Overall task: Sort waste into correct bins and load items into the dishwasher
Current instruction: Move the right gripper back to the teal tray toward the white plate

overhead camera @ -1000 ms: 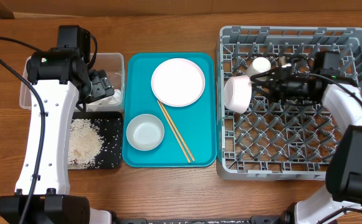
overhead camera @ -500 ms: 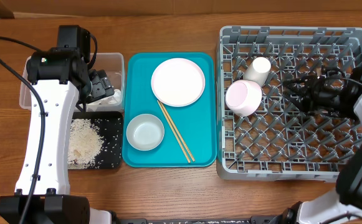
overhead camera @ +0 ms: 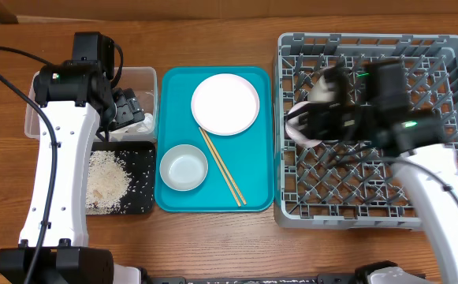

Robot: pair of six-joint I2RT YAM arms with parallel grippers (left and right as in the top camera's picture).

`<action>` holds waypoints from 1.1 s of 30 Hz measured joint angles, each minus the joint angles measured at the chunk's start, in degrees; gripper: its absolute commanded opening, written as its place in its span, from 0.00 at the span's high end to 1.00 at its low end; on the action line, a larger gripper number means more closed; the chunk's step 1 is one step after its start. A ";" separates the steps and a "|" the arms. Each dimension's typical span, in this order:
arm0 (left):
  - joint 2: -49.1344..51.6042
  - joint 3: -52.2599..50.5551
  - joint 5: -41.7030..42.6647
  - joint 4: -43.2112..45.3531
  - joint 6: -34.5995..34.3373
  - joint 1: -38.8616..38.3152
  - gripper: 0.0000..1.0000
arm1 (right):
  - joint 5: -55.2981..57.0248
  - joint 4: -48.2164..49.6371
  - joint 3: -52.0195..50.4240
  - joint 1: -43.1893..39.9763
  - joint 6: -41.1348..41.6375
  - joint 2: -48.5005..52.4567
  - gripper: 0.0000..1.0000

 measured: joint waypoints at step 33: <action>0.00 0.00 0.00 0.00 0.02 0.00 0.00 | 38.86 9.92 -1.27 33.99 10.19 26.99 0.77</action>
